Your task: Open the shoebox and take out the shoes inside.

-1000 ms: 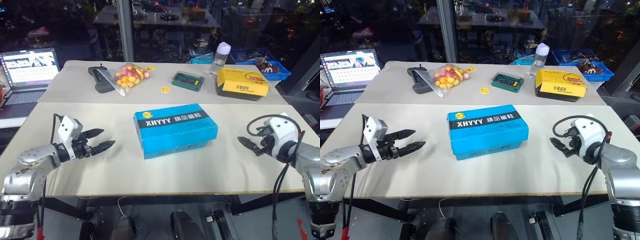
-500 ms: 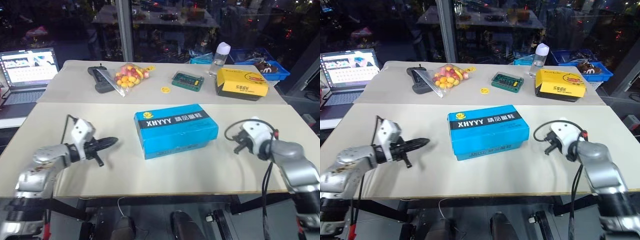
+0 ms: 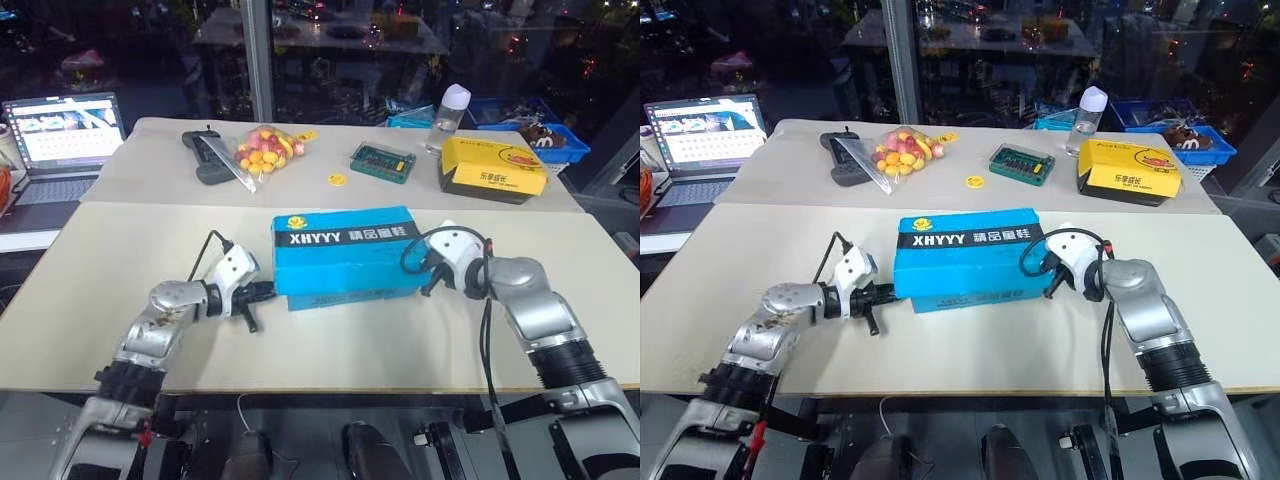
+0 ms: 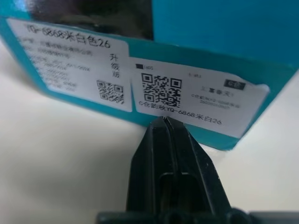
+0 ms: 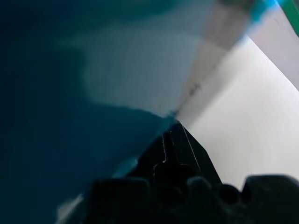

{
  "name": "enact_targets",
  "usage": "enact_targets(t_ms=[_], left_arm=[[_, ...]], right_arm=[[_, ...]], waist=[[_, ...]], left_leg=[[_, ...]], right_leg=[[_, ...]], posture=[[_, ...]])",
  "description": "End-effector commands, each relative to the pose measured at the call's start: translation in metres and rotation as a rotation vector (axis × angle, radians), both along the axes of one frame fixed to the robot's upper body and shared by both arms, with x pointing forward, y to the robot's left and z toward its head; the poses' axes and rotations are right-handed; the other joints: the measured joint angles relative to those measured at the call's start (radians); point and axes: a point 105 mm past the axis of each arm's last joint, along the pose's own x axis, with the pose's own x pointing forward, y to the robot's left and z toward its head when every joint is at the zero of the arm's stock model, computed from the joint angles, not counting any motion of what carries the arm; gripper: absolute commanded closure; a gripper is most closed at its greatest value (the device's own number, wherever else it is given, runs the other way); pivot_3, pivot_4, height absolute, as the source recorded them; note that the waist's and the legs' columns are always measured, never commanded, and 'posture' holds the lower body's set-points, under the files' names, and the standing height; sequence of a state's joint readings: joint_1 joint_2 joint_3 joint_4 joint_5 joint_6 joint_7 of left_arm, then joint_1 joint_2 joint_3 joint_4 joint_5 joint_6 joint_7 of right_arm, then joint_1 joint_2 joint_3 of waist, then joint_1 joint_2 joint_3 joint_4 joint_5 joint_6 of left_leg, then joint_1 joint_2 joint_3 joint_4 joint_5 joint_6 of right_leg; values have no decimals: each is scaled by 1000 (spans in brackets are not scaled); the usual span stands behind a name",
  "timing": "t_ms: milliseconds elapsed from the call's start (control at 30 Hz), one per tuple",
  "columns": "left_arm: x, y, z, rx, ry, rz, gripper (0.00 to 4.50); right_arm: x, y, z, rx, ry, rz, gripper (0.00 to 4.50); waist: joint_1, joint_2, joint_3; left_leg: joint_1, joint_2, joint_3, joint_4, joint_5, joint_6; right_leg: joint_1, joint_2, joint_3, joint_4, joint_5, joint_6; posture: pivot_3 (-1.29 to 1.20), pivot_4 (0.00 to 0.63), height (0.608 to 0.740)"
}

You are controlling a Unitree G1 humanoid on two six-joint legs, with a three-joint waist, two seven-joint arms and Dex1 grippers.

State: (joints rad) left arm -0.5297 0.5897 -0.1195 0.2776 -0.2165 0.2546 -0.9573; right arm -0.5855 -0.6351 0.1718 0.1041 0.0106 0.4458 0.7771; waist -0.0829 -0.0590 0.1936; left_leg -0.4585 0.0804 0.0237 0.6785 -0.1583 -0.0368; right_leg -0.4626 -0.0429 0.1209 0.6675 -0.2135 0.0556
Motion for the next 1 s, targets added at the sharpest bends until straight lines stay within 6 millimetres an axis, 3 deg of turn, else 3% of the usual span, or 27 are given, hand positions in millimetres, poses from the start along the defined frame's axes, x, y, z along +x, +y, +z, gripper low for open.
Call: enact_targets(t_ms=[33,167,433,600,767,900,1000], left_arm=[[19,15,22,26,-100,19,4500],[28,29,30,40,-118,38,4500],[10,16,13,26,-73,-33,4500],[-4,25,7,22,-48,-34,4500],[-17,49,8,26,-41,29,4500],[-20,74,21,-6,-73,127,4500],[-40,85,37,-98,-69,141,4500]], right_arm=[[-8,49,23,22,-74,178,4406],[3,51,20,26,-85,133,4406],[18,35,11,45,-77,7,4406],[5,22,8,34,-43,23,4406],[-16,-1,3,34,-1,17,4406],[-25,-19,8,26,6,-21,4406],[-45,-29,9,17,57,-9,4406]], waist=[[-5,0,0],[-6,0,0],[18,0,0],[24,0,0],[29,0,0],[29,0,0],[27,0,0]], left_leg=[[0,0,0,0,0,0],[-1,0,0,0,0,0],[-13,0,0,1,0,1],[-13,0,0,1,0,1],[-13,0,0,1,0,1],[-12,0,0,1,0,1],[-11,1,0,1,0,1]], right_leg=[[0,0,0,0,0,0],[-1,0,0,0,0,0],[-11,0,-1,5,2,7],[-11,0,-1,6,-2,1],[-11,0,-1,7,-4,0],[-11,0,-1,8,-3,0],[-11,0,-1,8,-3,-1]], posture=[[0,150,673],[0,150,673],[0,150,673],[0,150,673],[0,150,673],[0,150,673],[0,150,673]])
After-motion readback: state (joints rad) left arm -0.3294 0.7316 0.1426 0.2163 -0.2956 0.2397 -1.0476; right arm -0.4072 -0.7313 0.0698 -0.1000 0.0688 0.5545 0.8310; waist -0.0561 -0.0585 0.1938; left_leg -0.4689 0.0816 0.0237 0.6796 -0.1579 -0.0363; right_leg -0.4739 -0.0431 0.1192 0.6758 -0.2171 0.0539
